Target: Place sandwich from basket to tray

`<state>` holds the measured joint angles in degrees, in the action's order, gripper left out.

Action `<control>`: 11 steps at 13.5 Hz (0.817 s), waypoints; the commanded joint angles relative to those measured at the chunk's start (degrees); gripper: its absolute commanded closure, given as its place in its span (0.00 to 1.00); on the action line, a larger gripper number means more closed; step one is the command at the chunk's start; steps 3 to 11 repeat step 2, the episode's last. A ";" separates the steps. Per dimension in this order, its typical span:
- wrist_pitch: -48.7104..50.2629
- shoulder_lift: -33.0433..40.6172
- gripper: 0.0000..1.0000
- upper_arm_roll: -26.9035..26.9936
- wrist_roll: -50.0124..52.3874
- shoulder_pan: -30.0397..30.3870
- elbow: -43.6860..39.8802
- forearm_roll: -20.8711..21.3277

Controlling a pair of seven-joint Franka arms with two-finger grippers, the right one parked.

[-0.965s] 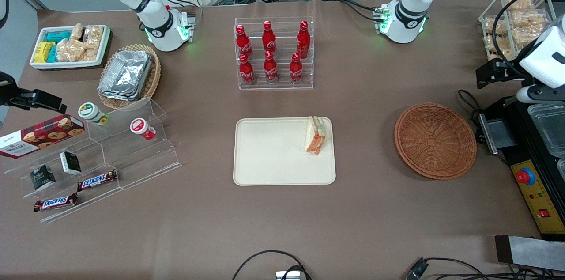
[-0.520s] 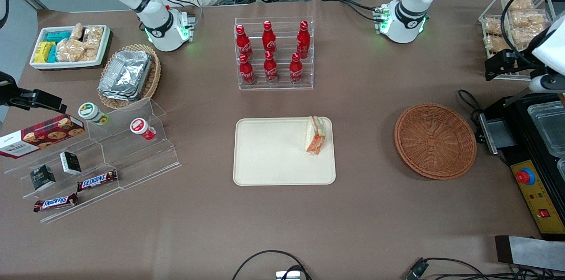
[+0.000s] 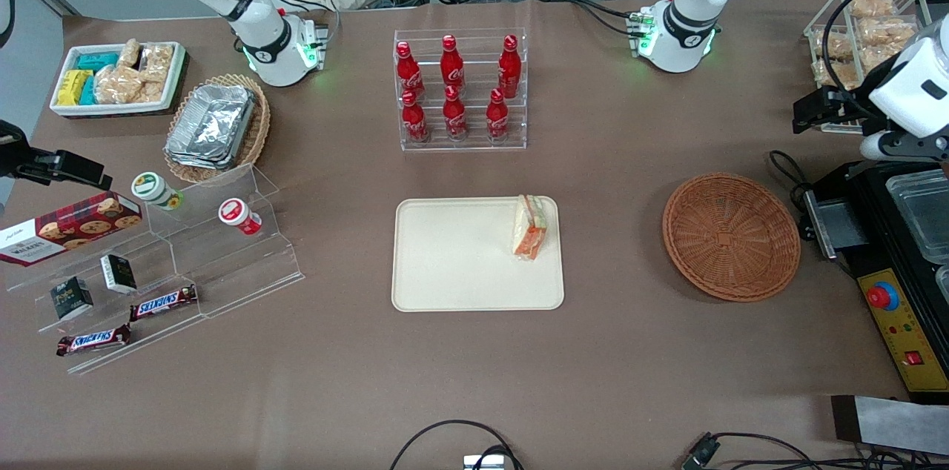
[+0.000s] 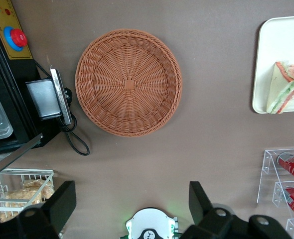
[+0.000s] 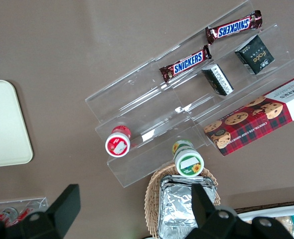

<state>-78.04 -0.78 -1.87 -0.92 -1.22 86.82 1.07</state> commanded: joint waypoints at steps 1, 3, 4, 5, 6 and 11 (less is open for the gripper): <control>-0.62 1.84 0.00 0.37 -0.05 -0.01 1.69 -0.90; -0.62 1.84 0.00 0.46 -0.05 -0.01 1.69 -0.81; -0.62 1.84 0.00 0.46 -0.05 -0.01 1.69 -0.81; -0.62 1.84 0.00 0.46 -0.05 -0.01 1.69 -0.81; -0.62 1.84 0.00 0.46 -0.05 -0.01 1.69 -0.81; -0.62 1.84 0.00 0.46 -0.05 -0.01 1.69 -0.81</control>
